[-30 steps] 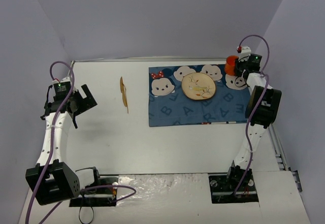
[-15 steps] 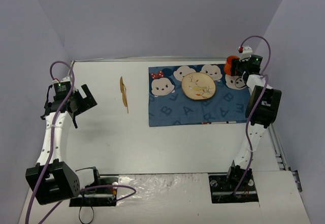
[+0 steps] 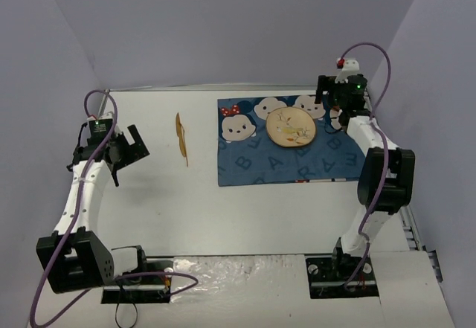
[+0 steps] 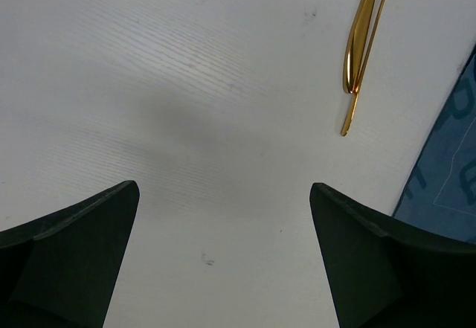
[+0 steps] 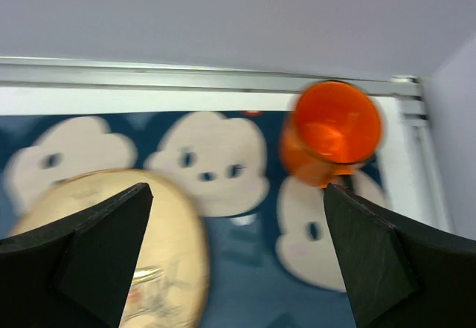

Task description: Set the dinner table for one person

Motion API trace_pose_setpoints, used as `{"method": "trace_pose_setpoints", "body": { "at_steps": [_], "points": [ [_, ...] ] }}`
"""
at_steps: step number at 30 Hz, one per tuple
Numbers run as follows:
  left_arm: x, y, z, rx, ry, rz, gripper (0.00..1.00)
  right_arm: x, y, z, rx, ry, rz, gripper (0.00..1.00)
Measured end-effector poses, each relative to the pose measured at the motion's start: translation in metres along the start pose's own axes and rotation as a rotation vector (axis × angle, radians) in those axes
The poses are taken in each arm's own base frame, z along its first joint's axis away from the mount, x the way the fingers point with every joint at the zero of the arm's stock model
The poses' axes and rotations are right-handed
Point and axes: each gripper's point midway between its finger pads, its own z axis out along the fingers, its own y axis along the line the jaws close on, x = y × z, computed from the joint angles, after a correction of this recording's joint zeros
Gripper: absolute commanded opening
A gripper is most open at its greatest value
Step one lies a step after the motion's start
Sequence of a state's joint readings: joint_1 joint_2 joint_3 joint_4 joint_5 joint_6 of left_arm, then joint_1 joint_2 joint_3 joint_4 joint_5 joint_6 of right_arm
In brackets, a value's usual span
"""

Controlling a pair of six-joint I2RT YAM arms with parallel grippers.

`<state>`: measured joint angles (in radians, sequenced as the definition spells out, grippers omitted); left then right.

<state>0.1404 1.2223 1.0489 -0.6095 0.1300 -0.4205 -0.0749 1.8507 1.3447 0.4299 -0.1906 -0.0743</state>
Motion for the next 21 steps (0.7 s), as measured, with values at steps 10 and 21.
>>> {"method": "trace_pose_setpoints", "body": {
  "at_steps": [10, 21],
  "points": [
    [0.036, -0.038, 0.018, -0.013, 0.097, 0.09, 0.97, 0.029, 0.164, -0.086, -0.188, 0.043, 0.103, 0.99],
    [0.02, -0.094, 0.061, -0.056, 0.069, 0.133, 0.83, 0.129, 0.243, -0.161, -0.347, 0.235, 0.119, 0.98]
  ]
}}
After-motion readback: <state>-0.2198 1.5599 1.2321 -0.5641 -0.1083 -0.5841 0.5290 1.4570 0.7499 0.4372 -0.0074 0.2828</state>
